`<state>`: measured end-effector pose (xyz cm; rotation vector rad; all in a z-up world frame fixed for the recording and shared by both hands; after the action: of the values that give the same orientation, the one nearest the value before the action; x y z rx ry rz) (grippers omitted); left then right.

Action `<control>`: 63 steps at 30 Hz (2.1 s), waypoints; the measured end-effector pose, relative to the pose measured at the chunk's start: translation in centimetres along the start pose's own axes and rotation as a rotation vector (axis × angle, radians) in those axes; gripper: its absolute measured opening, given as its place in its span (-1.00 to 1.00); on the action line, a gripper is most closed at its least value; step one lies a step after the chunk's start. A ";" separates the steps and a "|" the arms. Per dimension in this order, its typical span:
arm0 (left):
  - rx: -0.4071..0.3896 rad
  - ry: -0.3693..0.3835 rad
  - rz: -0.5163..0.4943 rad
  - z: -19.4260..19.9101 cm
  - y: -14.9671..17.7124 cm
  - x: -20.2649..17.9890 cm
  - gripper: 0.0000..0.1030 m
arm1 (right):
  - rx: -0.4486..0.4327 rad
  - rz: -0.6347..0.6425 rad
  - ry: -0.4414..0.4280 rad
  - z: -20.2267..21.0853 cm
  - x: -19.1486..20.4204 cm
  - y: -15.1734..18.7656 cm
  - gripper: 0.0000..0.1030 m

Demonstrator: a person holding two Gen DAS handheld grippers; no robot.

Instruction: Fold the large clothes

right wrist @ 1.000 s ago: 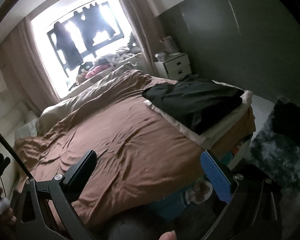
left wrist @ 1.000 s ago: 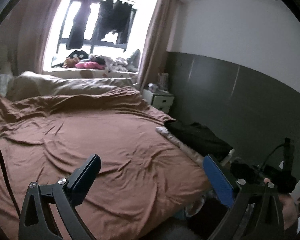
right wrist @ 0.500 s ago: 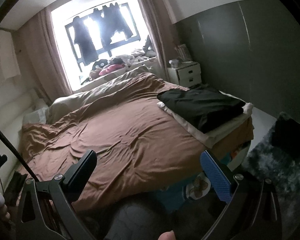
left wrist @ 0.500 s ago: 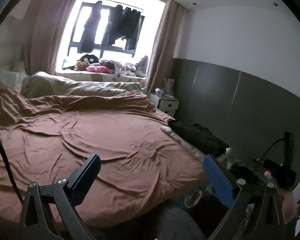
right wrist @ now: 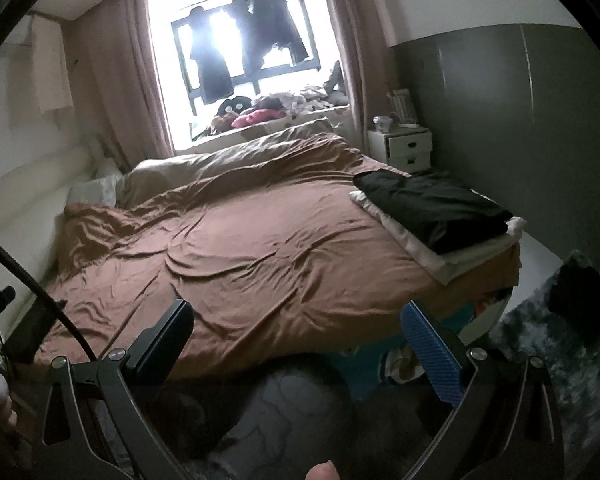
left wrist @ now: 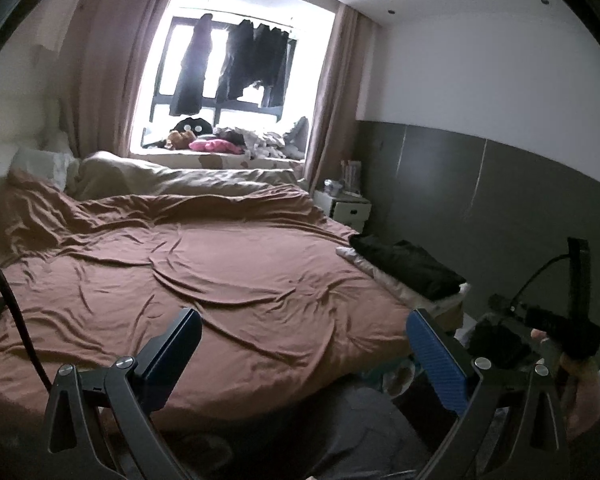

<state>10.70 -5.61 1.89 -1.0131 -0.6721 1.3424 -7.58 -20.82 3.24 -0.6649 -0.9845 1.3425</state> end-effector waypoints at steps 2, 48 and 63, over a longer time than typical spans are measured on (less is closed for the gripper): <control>-0.003 -0.008 0.005 0.5 0.4 0.0 0.99 | -0.010 -0.005 -0.003 0.1 0.5 0.2 1.00; -0.016 -0.061 -0.021 1.5 1.7 0.0 0.99 | -0.017 0.018 -0.002 0.1 3.1 2.5 1.00; -0.024 -0.075 -0.026 1.7 1.7 0.1 0.99 | -0.024 0.025 -0.004 -0.1 3.1 2.7 1.00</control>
<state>8.41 -5.23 1.09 -0.9742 -0.7570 1.3572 -8.96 -17.42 1.51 -0.6946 -0.9998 1.3561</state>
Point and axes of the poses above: each gripper's, at about its wrist camera, not at the fingertips, and z roughly against the way its jaws point, x to its left, y to its underside, the point moved 3 cm from there along -z, roughly the way its jaws point, and after that the axes turned 6 degrees about x, right-handed, at the moved point
